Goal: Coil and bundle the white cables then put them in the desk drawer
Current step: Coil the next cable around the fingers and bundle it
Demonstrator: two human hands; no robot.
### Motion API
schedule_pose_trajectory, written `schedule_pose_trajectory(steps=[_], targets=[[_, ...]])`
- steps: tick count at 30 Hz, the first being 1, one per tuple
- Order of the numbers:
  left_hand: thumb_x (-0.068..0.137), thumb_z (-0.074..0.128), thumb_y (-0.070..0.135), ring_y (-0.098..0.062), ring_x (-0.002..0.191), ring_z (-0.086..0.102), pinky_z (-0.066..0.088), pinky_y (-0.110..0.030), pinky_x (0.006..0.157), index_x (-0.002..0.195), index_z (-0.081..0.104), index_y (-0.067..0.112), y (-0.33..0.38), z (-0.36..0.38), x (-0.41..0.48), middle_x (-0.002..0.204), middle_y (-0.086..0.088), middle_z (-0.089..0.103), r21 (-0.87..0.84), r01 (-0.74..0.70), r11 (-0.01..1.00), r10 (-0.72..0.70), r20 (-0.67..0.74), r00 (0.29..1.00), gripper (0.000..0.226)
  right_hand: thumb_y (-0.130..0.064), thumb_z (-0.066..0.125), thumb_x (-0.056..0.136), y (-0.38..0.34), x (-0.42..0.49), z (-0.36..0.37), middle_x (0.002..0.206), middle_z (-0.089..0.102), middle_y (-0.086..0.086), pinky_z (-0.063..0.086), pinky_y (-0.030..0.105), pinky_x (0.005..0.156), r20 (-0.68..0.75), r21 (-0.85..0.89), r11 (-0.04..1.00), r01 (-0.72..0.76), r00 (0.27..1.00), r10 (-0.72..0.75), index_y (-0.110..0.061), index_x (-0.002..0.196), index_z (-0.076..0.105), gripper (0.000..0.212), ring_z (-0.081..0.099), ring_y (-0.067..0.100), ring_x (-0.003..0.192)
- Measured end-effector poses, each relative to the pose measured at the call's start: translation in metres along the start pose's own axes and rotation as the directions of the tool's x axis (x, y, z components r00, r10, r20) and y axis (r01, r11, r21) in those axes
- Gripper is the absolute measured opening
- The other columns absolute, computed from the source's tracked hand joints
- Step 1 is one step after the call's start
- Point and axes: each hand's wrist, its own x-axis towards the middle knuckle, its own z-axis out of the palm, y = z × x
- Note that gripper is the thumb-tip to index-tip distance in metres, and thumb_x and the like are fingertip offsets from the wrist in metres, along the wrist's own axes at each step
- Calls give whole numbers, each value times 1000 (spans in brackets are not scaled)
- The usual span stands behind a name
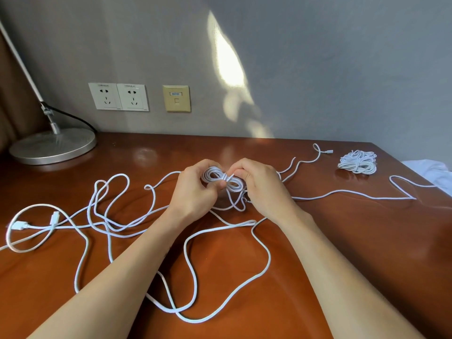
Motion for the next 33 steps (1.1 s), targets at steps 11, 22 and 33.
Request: schedule_pose_trajectory(steps=[11, 22, 33], targets=[[96, 71, 17, -7, 80, 74, 63, -26, 75, 109, 66, 21, 7, 5, -4, 90, 7, 75, -5, -24, 1000, 24, 54, 998, 14, -16, 54, 106, 1, -1, 10, 95, 74, -7, 48, 3, 67, -209, 245, 968, -62, 971, 115, -23, 97, 75, 23, 68, 3, 86], [94, 74, 12, -3, 81, 75, 60, -19, 72, 107, 69, 20, 5, 2, -2, 94, 6, 76, -62, 47, 997, -44, 38, 998, 16, -18, 59, 104, 12, 3, 5, 105, 73, -11, 49, 12, 82, -166, 144, 989, 44, 986, -20, -22, 108, 76, 18, 64, 4, 98], [92, 77, 19, -1, 85, 73, 59, -17, 75, 106, 69, 23, 4, 2, -4, 94, 11, 74, 22, 8, 1000, -8, 30, 1000, 17, -10, 67, 97, 22, 5, 0, 98, 62, 0, 54, 38, 81, -139, -200, 953, 225, 957, -255, -13, 103, 78, 13, 54, 17, 97]])
